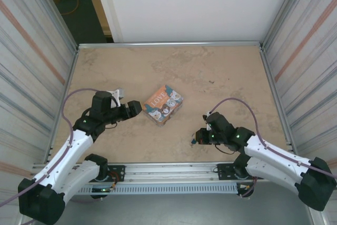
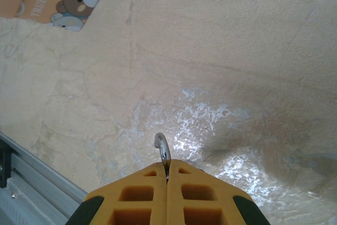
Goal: Unlock a padlock with a key
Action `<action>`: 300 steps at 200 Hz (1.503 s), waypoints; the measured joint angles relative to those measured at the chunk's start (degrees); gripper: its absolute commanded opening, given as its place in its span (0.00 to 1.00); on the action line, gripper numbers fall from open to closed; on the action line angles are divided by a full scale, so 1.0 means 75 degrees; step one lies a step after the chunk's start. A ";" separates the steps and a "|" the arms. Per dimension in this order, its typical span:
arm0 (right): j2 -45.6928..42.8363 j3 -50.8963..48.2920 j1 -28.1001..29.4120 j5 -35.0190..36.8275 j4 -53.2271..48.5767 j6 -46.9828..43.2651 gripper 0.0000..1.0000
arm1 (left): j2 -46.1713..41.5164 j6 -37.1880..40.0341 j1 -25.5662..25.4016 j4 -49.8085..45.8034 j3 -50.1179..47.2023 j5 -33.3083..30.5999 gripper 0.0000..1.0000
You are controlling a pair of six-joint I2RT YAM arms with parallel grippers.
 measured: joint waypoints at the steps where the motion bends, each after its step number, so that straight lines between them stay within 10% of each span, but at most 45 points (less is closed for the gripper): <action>1: 0.0006 -0.0006 0.0000 0.0000 0.0003 0.0000 0.00 | 0.0000 0.0000 0.0000 0.0000 -0.0003 -0.0006 0.79; 82: 0.0694 -0.0099 0.0000 -0.0029 0.0557 0.0026 0.00 | -0.0117 0.0181 0.0047 0.0017 -0.0172 -0.0137 0.98; 226: 0.2063 -0.0111 0.0035 -0.0227 0.1396 0.0012 0.00 | -0.0163 0.0338 0.0096 0.0009 -0.0248 -0.0289 0.99; 300: 0.1985 -0.0055 0.0035 -0.0163 0.1215 -0.0052 0.17 | -0.0224 0.0344 0.0248 -0.0163 -0.0245 -0.0326 0.99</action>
